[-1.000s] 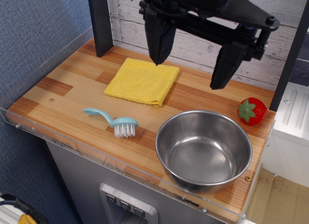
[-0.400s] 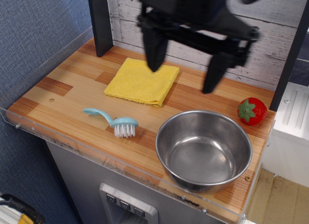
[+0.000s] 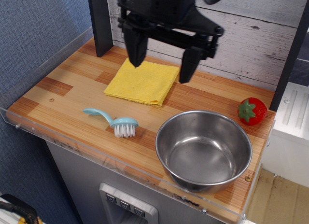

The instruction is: Place the strawberry inside the pot.

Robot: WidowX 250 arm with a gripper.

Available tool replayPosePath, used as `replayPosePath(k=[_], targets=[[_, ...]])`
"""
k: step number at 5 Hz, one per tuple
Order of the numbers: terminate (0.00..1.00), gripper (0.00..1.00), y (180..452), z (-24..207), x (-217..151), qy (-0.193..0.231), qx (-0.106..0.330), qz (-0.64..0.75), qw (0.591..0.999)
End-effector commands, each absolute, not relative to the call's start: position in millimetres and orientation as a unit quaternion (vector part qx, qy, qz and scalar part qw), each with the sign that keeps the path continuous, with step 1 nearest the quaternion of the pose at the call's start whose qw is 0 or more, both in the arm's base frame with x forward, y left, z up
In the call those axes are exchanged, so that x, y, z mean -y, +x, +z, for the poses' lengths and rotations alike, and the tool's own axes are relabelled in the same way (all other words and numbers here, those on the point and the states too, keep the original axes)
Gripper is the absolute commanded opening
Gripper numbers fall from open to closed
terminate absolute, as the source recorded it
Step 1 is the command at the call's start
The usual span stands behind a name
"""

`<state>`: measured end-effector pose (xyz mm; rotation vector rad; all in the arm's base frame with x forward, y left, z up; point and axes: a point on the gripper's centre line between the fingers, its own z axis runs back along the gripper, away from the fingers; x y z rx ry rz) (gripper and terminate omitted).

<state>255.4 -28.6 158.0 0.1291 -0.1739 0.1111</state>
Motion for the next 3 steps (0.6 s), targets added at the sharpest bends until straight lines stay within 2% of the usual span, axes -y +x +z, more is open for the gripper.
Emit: replayPosePath(k=[1, 2, 3], targets=[[0.0, 1.0, 291, 126, 40, 0.046, 0.153, 0.089, 0.983], [0.0, 1.0, 307, 108, 54, 0.074, 0.138, 0.084, 0.984], [0.0, 1.0, 329, 88, 76, 0.076, 0.11, 0.028, 0.991]])
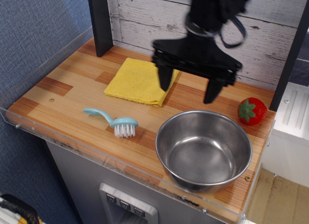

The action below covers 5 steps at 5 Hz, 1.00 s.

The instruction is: Place the strawberry inside the pot.

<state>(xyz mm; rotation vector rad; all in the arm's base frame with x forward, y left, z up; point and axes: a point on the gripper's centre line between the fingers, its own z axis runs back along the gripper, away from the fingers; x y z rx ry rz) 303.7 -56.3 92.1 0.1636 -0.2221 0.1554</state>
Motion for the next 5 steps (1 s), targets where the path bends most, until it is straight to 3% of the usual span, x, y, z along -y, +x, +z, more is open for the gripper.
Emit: replayPosePath(k=[1, 5], targets=[[0.0, 1.0, 347, 85, 90, 0.074, 0.115, 0.007, 0.991], [0.0, 1.0, 380, 75, 118, 0.03, 0.136, 0.012, 0.99]])
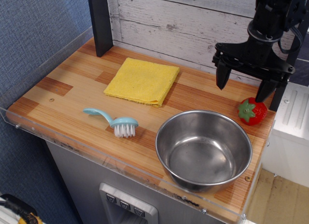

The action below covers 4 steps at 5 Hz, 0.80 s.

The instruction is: Place the strawberry inside the pot.

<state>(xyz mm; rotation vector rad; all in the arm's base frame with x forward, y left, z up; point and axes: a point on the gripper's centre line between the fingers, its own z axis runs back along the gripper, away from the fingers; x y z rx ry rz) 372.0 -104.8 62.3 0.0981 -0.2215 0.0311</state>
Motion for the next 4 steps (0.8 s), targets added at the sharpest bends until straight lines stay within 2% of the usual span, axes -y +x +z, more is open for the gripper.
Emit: replayPosePath(k=[1, 3, 4], targets=[[0.0, 1.0, 381, 70, 134, 0.009, 0.132, -0.002, 0.991], [0.0, 1.0, 374, 60, 145, -0.007, 0.11, -0.035, 0.993], [0.0, 1.0, 368, 58, 130, 0.002, 0.099, -0.036, 0.994]])
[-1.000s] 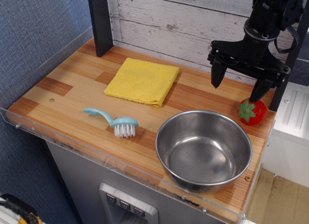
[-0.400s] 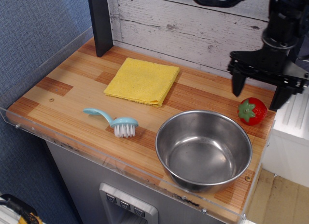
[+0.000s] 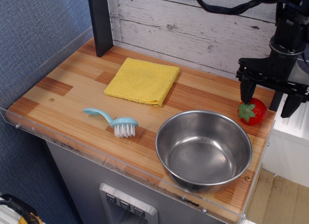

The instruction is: Place the strawberry inside the pot.

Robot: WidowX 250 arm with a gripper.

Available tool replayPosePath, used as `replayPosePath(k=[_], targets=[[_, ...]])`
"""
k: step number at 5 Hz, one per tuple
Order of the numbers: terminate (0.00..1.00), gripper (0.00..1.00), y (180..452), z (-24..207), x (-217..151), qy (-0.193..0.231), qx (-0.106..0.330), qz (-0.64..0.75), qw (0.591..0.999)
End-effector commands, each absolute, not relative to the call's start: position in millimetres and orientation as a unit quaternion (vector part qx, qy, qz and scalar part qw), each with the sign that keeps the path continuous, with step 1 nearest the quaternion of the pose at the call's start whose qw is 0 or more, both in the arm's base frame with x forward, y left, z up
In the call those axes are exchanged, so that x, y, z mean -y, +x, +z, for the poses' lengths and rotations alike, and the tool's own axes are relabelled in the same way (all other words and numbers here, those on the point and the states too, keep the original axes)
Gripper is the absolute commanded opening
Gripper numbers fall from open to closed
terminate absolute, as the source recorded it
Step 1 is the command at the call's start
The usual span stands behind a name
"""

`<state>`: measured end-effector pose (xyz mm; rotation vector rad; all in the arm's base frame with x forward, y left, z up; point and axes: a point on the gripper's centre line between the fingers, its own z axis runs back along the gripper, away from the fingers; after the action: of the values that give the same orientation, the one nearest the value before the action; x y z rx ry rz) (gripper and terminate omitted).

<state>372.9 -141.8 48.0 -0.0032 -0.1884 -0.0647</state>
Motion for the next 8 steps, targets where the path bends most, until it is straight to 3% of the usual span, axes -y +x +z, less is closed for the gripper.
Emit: replayPosePath(k=[1, 4, 5, 6, 7, 8], targets=[[0.0, 1.0, 364, 55, 111, 0.0, 0.096, -0.03, 0.995], [0.0, 1.0, 357, 40, 102, 0.004, 0.085, -0.024, 0.996], [0.0, 0.0, 354, 35, 105, 0.005, 0.081, -0.021, 0.996], [0.0, 0.0, 354, 35, 108, 0.008, 0.083, -0.018, 0.996], [0.0, 1.0, 354, 38, 108, 0.004, 0.079, -0.018, 0.997], [0.0, 1.0, 357, 42, 103, 0.003, 0.082, -0.011, 0.997]])
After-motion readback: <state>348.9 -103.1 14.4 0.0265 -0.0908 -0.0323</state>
